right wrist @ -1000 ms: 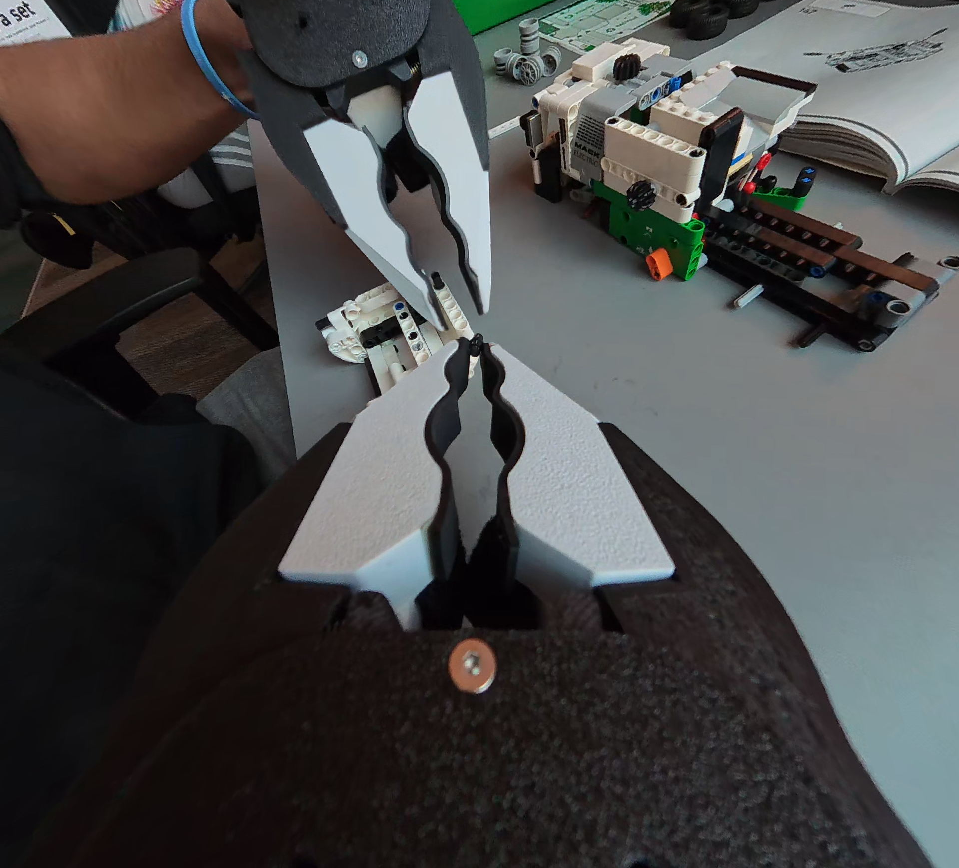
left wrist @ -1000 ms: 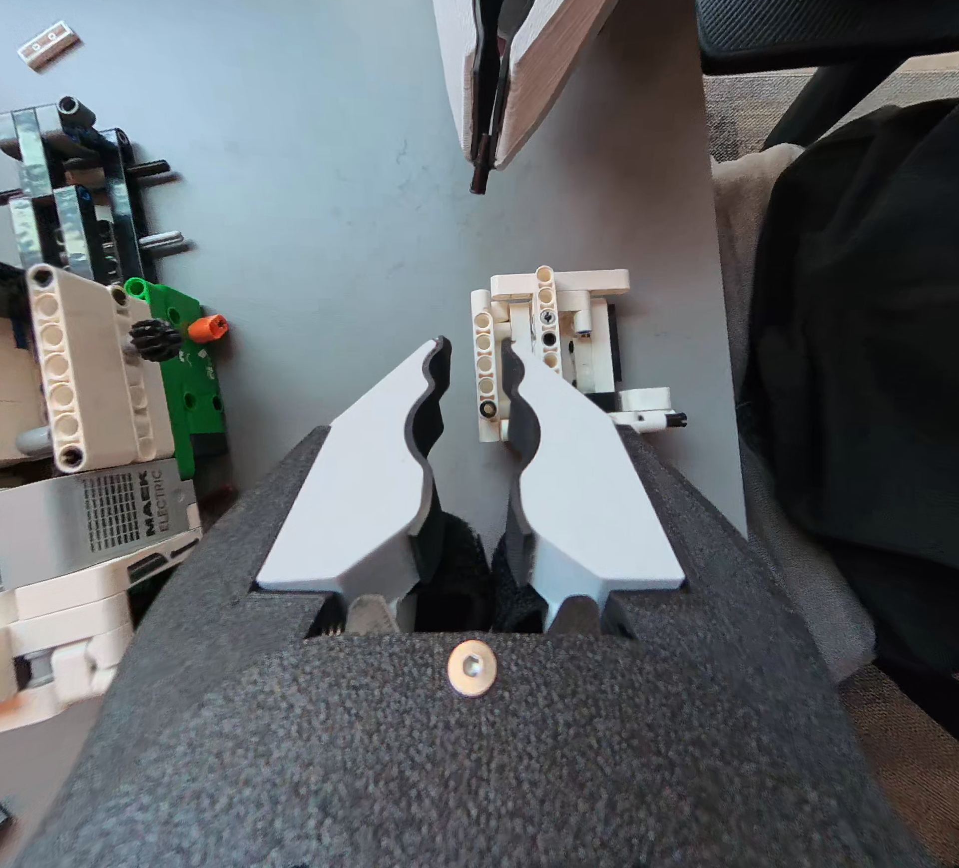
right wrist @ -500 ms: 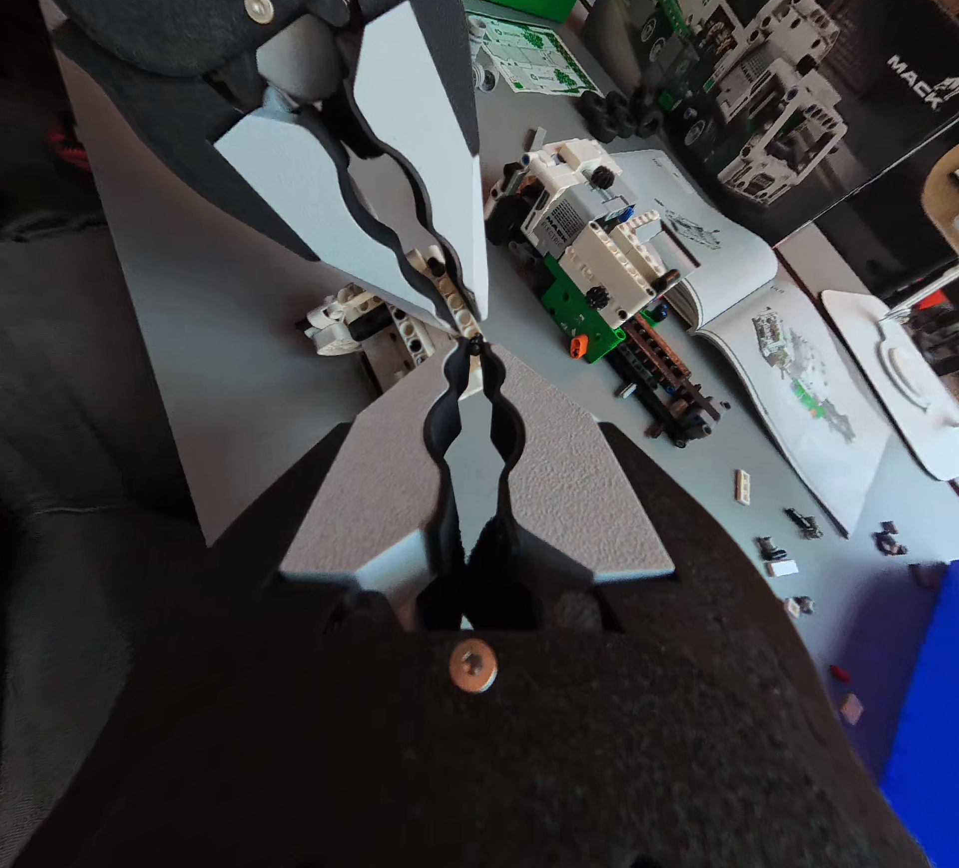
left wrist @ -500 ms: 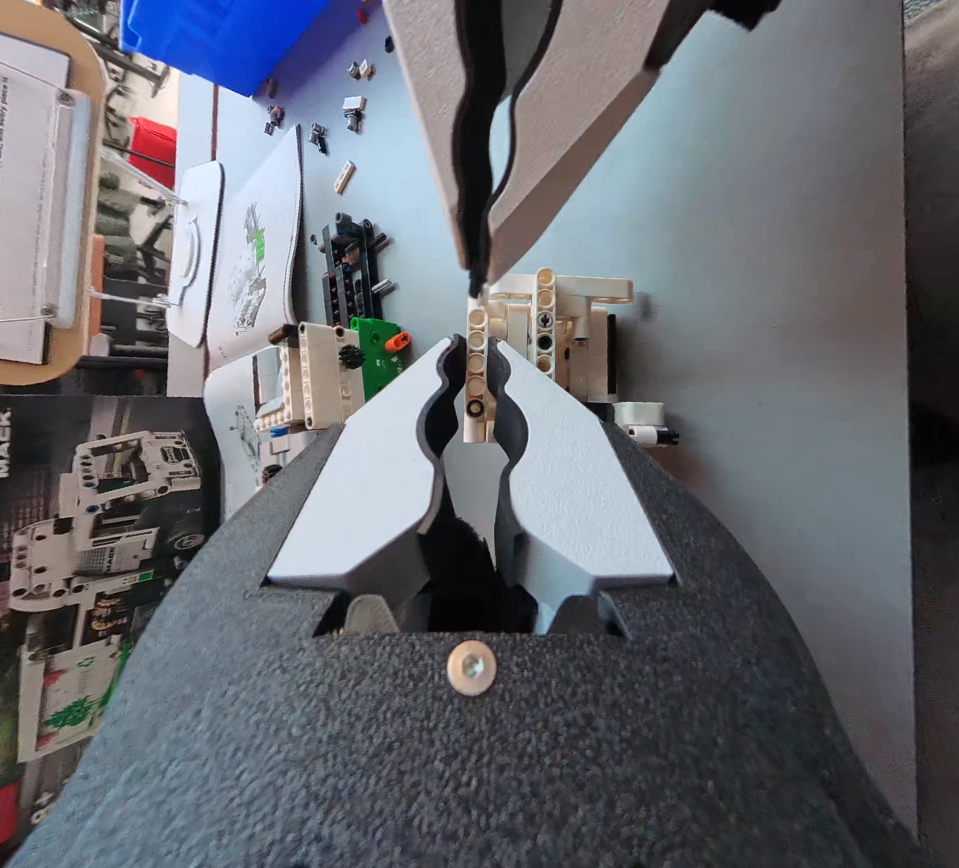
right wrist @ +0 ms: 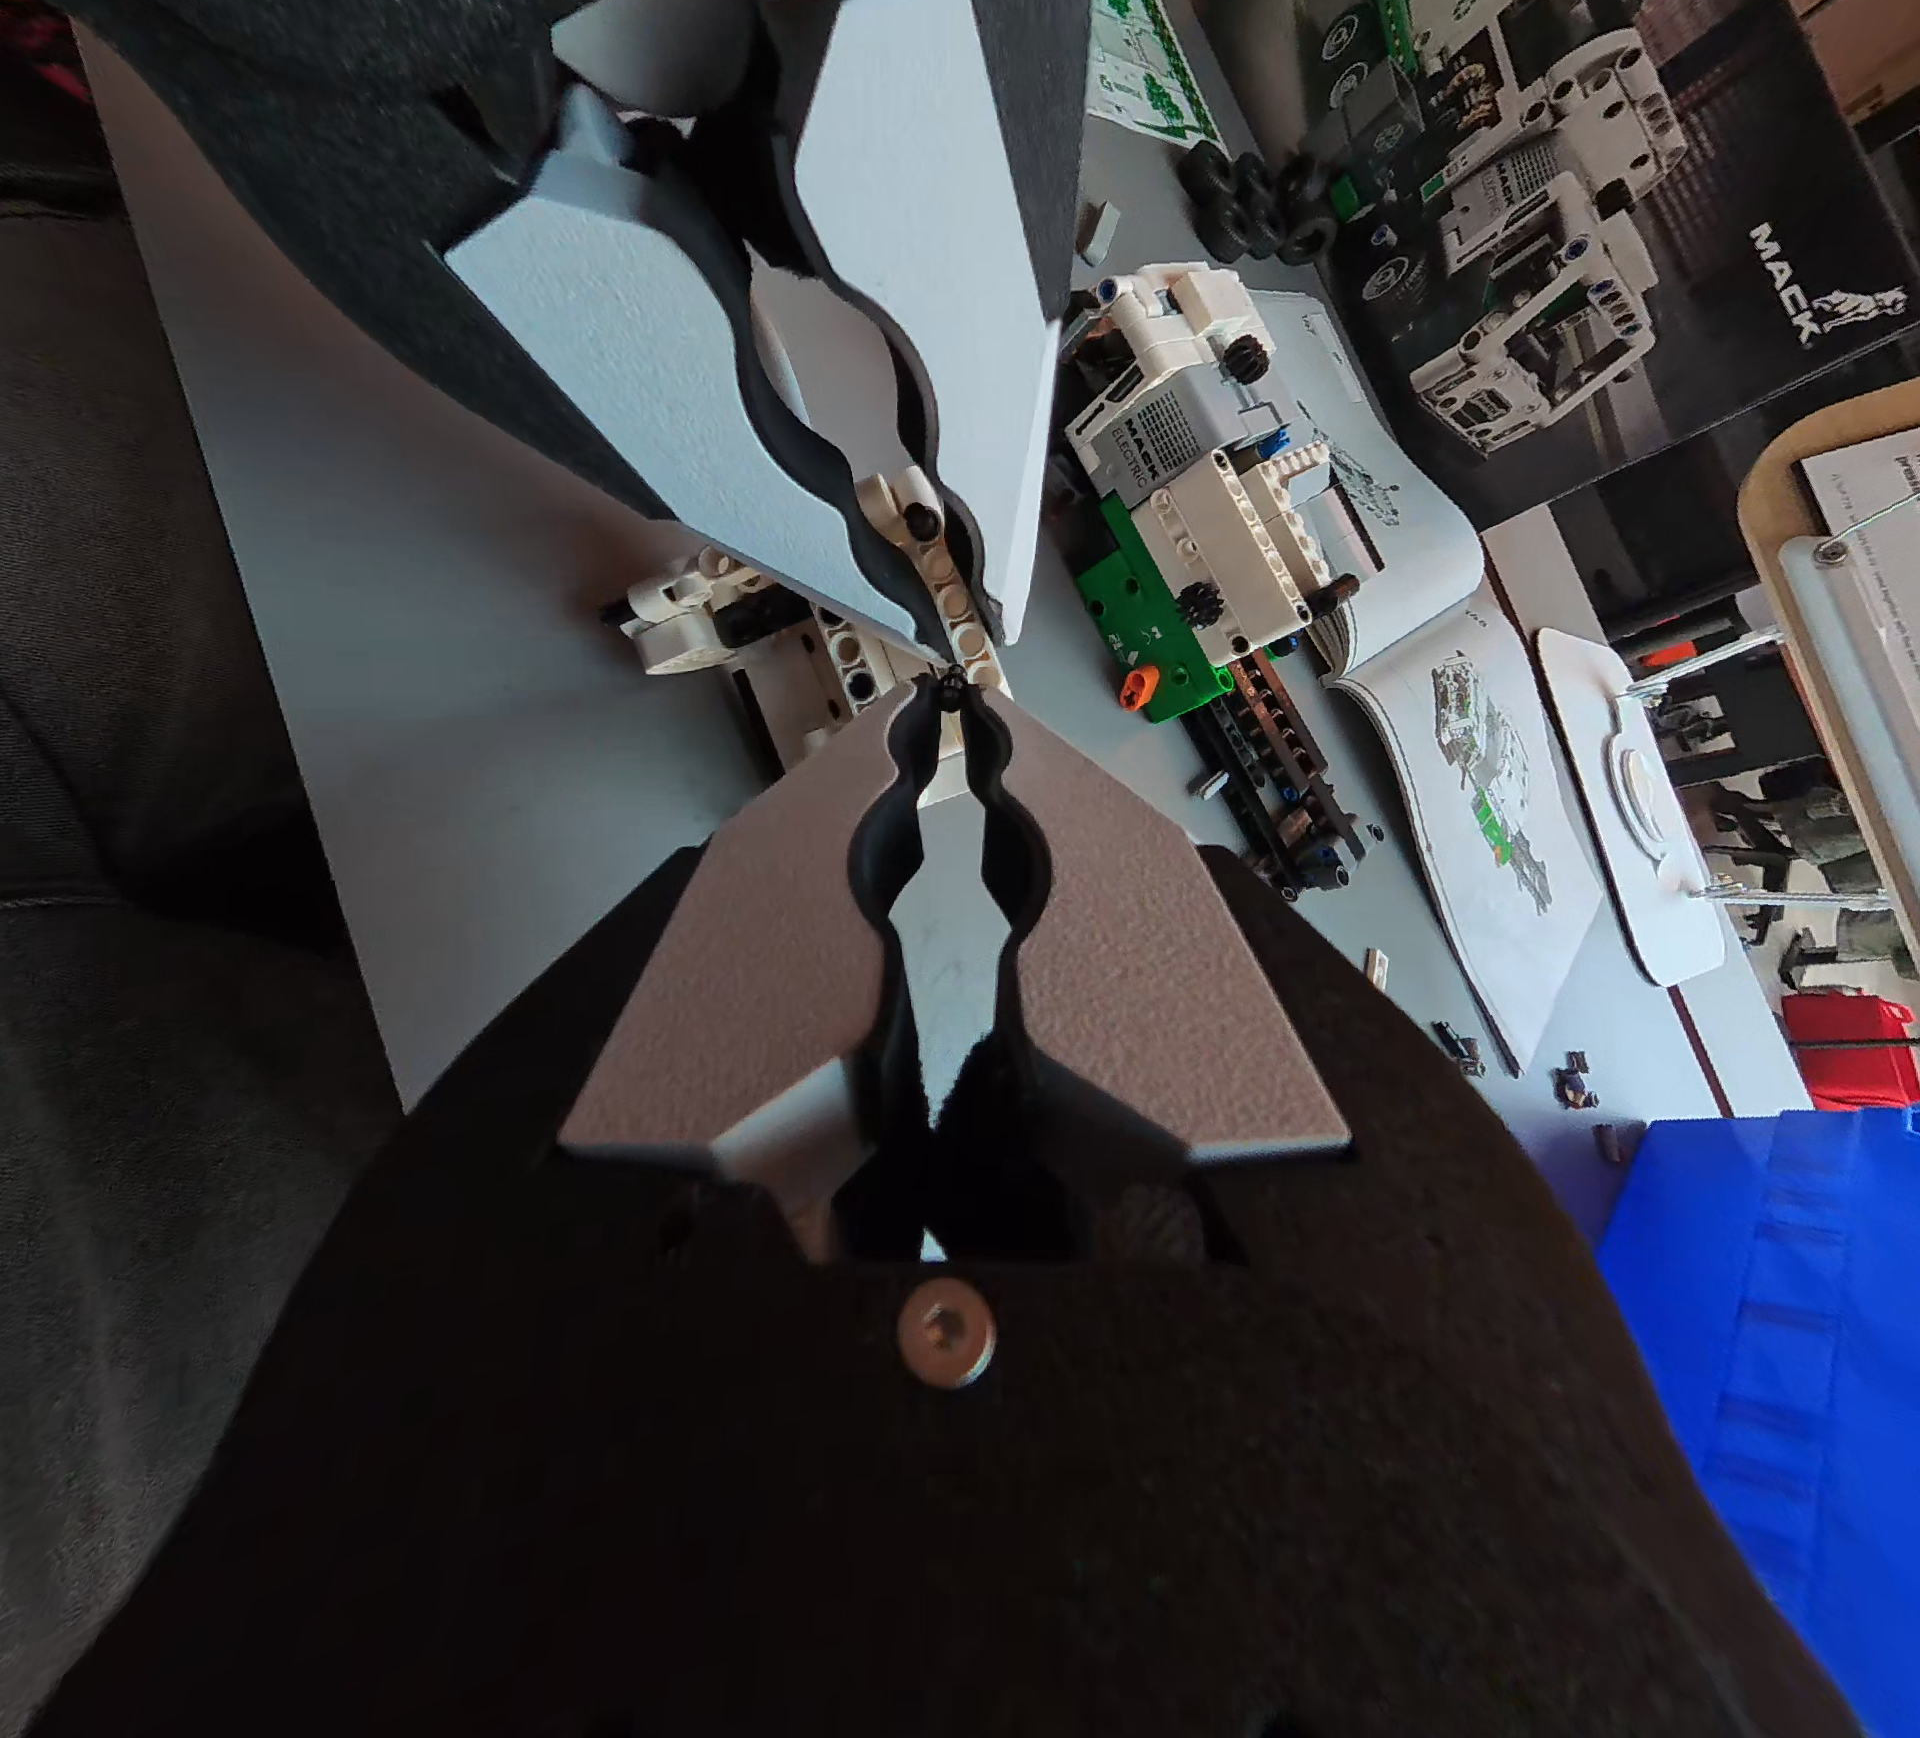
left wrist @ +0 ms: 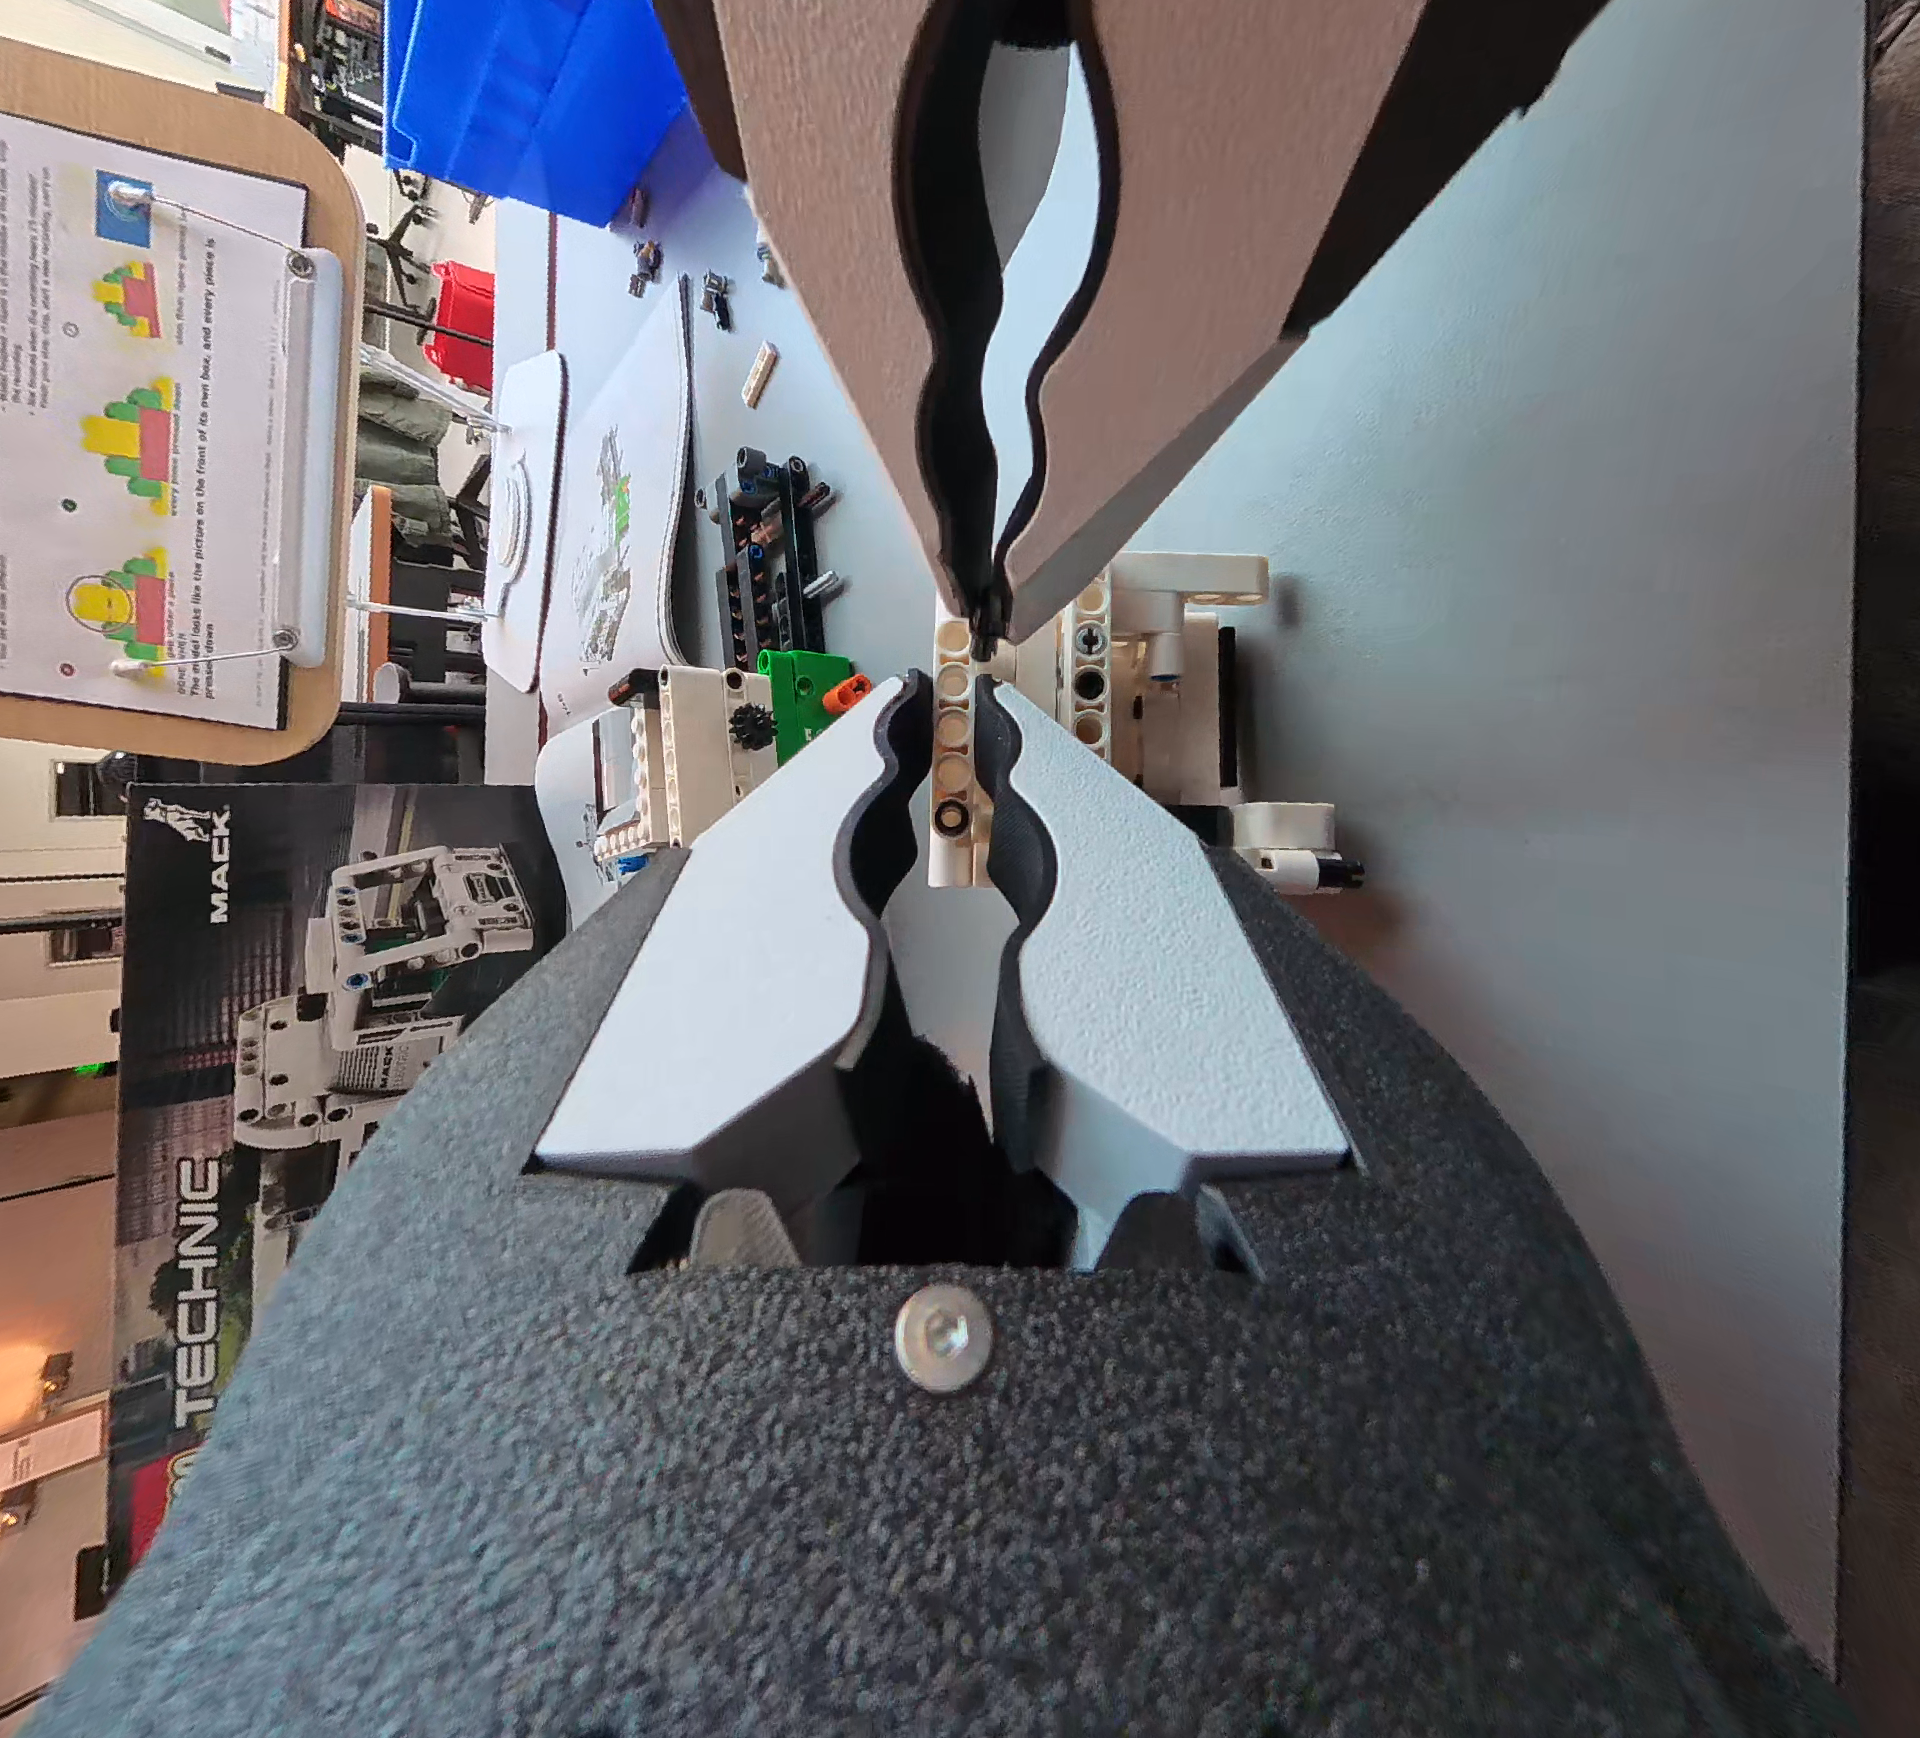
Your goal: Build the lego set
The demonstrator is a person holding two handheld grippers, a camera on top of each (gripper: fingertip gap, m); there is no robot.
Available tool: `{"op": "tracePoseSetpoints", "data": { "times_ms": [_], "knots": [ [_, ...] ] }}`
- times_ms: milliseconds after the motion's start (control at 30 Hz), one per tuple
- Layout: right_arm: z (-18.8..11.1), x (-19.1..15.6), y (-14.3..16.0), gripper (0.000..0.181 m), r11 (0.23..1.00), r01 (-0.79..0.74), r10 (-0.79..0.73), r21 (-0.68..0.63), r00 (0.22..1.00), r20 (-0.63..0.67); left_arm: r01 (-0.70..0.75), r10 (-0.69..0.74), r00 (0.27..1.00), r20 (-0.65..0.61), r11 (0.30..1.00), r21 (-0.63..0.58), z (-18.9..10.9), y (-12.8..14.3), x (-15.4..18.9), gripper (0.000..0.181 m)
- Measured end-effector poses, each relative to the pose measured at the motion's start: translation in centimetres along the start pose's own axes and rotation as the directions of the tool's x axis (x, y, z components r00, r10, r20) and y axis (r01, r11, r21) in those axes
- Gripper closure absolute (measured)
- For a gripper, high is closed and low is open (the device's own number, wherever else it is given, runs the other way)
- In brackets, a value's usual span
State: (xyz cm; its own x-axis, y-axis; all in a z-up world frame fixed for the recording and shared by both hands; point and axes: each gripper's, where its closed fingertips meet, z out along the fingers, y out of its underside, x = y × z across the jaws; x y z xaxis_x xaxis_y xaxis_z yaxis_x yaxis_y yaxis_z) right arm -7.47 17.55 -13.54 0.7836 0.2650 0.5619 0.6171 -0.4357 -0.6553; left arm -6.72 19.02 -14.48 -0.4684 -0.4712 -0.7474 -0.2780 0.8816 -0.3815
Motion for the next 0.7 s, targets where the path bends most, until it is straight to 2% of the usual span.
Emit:
{"op": "tracePoseSetpoints", "data": {
  "times_ms": [300, 500, 700],
  "knots": [
    [-0.02, 0.43, 0.11, 0.178, 1.0, 0.006, -0.006, -0.022, 1.0, -0.009, -0.006, 0.007, 0.998, 0.059, 1.0, -0.012, -0.15, -0.07, 0.09, 0.175],
    [-0.21, 0.38, 0.08, 0.178, 0.979, 0.184, -0.181, -0.087, 0.983, 0.042, -0.046, 0.047, 0.991, 0.123, 0.999, -0.018, -0.27, -0.33, 0.09, 0.175],
    [0.3, 0.56, 0.11, 0.178, 0.955, 0.281, -0.274, -0.091, 0.958, 0.082, -0.004, 0.004, 0.991, 0.134, 1.0, -0.002, -0.03, -0.04, -0.03, 0.175]
  ]
}}
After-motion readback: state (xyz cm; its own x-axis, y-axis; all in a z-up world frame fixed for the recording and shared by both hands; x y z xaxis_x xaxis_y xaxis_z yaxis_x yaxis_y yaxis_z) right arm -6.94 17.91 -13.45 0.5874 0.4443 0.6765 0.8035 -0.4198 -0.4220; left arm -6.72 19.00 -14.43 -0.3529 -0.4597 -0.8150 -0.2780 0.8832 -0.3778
